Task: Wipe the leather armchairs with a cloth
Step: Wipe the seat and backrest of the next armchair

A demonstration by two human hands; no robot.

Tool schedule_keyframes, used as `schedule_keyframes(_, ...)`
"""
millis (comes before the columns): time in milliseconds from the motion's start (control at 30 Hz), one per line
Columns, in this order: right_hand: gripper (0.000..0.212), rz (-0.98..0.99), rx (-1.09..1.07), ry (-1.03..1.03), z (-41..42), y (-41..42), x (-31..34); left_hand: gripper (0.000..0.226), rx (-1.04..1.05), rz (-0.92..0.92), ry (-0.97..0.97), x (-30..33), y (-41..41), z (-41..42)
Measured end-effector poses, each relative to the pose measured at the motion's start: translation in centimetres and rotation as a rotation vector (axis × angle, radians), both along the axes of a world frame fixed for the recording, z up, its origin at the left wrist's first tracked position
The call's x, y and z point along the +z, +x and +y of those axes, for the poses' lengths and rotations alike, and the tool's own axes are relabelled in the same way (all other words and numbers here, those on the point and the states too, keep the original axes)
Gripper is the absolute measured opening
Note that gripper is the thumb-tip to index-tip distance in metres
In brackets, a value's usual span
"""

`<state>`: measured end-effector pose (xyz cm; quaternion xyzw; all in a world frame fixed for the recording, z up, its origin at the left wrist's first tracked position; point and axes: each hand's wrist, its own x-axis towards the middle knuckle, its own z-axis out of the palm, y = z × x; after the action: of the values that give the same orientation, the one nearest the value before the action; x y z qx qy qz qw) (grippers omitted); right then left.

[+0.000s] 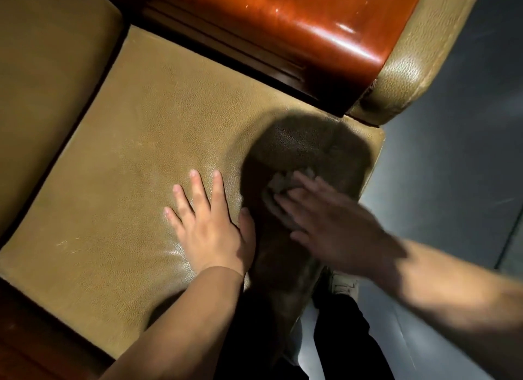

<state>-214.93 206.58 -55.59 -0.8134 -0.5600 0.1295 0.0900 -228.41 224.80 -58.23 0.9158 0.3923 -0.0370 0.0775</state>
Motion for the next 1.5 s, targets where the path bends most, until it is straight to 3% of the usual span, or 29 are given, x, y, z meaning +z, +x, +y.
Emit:
schedule_keyframes(133,0.059,-0.112,-0.352,0.091,0.4,7.8,-2.5,0.082,0.009,-0.016,0.014,-0.6,0.1,-0.2)
schedule_keyframes(233,0.065,-0.02,-0.688,0.097,1.8,1.8,-2.0,0.083,0.002,-0.009,0.014,-0.8,-0.1,0.0)
schedule_keyframes(333,0.066,0.116,-0.435,0.058,-1.0,-6.5,-0.7,0.082,-0.002,-0.007,0.005,-0.2,-0.2,-0.1)
schedule_keyframes(400,0.058,0.043,-0.277,0.067,-3.4,-4.2,-1.6,0.081,-0.003,-0.019,0.012,0.1,0.0,-0.2)
schedule_keyframes(533,0.04,0.028,-0.661,0.182,-2.4,5.8,-2.4,0.083,-0.017,-0.051,-0.003,-0.1,0.9,-0.4)
schedule_keyframes(633,0.059,0.154,-0.794,0.222,0.4,-0.7,-2.1,0.082,-0.032,-0.036,-0.051,0.4,0.7,-0.6)
schedule_keyframes(667,0.062,0.139,-0.706,0.166,0.5,-4.9,-1.8,0.08,-0.034,-0.047,-0.1,0.6,0.5,-0.7)
schedule_keyframes(733,0.067,0.157,-0.324,0.052,-0.7,-12.8,-0.6,0.074,-0.054,-0.097,-0.25,1.6,-0.3,-0.4)
schedule_keyframes(800,0.065,0.152,0.164,-0.012,-1.8,-13.7,-0.2,0.072,-0.144,-0.108,-0.363,3.2,-2.0,1.2)
schedule_keyframes(833,0.061,0.107,0.309,-0.006,-1.1,-11.7,-0.3,0.07,-0.205,-0.071,-0.367,4.2,-3.6,2.4)
schedule_keyframes(900,0.056,-0.017,0.23,0.025,2.2,-6.9,-0.8,0.063,-0.278,0.058,-0.304,7.0,-7.7,5.5)
schedule_keyframes(1000,0.058,-0.029,-0.326,-0.067,9.7,-0.6,-0.6,0.054,-0.196,0.157,-0.075,11.7,-15.3,10.4)
schedule_keyframes(1067,0.061,-0.011,-0.493,-0.09,14.6,-3.0,-0.3,0.059,-0.057,0.242,0.033,14.0,-21.0,13.3)
schedule_keyframes(1133,0.063,-0.006,-0.236,-0.008,16.1,-10.3,-0.7,0.064,0.099,0.259,0.006,15.6,-26.2,14.1)
schedule_keyframes(1200,0.059,0.054,0.312,-0.022,13.8,-18.3,-0.3,0.065,0.167,0.198,-0.074,15.9,-29.3,12.8)
schedule_keyframes(1267,0.048,0.118,0.734,-0.039,12.1,-20.9,-0.3,0.064,0.216,0.113,-0.085,15.7,-30.3,11.4)
schedule_keyframes(1300,0.044,0.141,0.828,-0.021,12.9,-20.0,-0.7,0.064,0.252,0.065,-0.067,15.6,-30.4,11.2)
schedule_keyframes(1367,0.046,0.09,0.836,-0.012,16.7,-17.7,-1.3,0.062,0.311,-0.017,-0.029,15.2,-30.5,11.3)
schedule_keyframes(1433,0.052,-0.017,0.614,0.028,22.9,-15.3,-1.9,0.065,0.41,-0.066,-0.006,14.8,-30.9,11.4)
schedule_keyframes(1500,0.06,-0.077,0.308,-0.074,29.7,-13.9,-2.0,0.068,0.479,-0.113,-0.009,14.2,-31.0,11.1)
